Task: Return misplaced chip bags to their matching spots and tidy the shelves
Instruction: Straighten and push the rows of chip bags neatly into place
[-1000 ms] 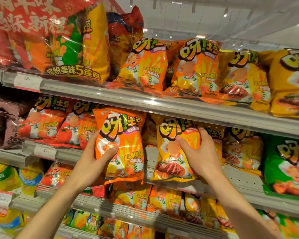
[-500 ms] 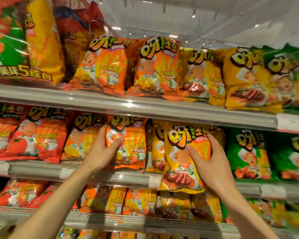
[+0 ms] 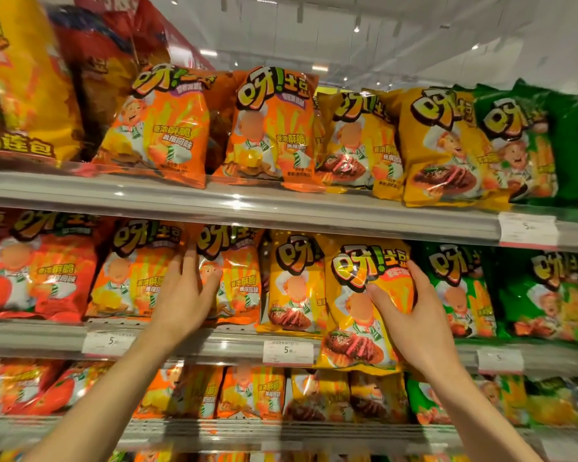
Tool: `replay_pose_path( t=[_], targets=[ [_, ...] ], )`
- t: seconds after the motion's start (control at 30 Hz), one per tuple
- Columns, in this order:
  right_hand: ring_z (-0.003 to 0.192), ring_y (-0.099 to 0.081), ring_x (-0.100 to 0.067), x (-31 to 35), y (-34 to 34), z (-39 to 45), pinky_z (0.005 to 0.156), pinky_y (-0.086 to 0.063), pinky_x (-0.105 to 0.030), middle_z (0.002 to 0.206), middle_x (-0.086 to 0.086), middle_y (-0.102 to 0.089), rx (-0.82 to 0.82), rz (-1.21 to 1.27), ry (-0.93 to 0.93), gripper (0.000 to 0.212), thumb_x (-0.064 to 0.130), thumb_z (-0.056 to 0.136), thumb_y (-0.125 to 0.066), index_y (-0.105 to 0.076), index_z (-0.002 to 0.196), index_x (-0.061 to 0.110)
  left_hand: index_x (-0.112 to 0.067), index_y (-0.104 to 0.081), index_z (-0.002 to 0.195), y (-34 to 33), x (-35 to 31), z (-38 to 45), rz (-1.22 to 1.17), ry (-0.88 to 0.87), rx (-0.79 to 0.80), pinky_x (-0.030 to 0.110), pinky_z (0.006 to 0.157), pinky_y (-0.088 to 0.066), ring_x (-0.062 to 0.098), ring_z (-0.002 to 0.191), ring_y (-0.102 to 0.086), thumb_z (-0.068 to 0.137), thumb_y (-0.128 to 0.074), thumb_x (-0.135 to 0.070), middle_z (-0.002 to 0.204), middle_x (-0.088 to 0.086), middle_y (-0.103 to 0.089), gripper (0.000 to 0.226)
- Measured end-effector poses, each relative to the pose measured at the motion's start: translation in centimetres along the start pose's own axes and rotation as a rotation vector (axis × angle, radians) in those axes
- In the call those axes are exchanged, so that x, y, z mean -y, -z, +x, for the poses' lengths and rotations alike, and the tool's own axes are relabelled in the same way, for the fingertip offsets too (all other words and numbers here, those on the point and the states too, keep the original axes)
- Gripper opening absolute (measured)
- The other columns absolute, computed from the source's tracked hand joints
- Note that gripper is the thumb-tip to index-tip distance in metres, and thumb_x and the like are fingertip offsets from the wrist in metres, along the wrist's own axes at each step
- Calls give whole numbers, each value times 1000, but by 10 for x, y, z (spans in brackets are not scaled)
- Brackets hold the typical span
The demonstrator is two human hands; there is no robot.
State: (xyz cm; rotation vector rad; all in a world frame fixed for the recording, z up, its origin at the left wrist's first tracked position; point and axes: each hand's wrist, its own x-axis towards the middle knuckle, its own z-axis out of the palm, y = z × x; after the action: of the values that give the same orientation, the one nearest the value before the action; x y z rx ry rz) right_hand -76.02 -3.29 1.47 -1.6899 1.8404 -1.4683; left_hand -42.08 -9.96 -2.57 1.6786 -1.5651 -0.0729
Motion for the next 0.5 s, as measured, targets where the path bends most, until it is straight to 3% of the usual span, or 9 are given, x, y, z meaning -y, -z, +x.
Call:
replay_pose_path(
  t=[0.1,0.17,0.3,0.4,0.5],
  targets=[
    [139,-42,-21,-9,6,3,111,-41,-50,153,2,-44,-13,-15,1,92,67,81,-65,-25,157,34,-6,-39,145,-2,-14,-12,126,-125,-198,56,109,-36,43,137,-35,99,-46,-49,147,29,-37,64],
    [142,-37,-21,-14,11,5,113,-38,-49,156,2,-40,-25,-29,2,90,63,84,-66,-24,157,32,-7,-44,143,-7,-33,-22,146,-286,-245,54,106,-36,43,133,-38,96,-47,-48,144,28,-40,62],
    [146,-30,-22,-25,21,12,115,-35,-51,158,-1,-35,-42,-47,5,89,61,85,-65,-23,158,31,-18,-42,151,-29,-75,-35,202,-591,-97,53,112,-32,39,139,-37,98,-45,-53,149,19,-41,63],
    [146,-29,-24,-34,26,19,115,-33,-52,158,-3,-35,-58,-65,8,89,61,86,-65,-23,158,29,-30,-27,157,-53,-101,-39,314,-690,23,48,122,-18,32,149,-26,98,-35,-67,160,10,-32,71],
    [148,-25,-24,-41,29,28,117,-30,-49,160,-2,-33,-74,-92,4,89,61,87,-64,-22,158,28,-33,-22,158,-75,-115,-37,390,-721,104,49,122,-18,32,150,-24,94,-27,-76,163,8,-29,77]
  ],
)
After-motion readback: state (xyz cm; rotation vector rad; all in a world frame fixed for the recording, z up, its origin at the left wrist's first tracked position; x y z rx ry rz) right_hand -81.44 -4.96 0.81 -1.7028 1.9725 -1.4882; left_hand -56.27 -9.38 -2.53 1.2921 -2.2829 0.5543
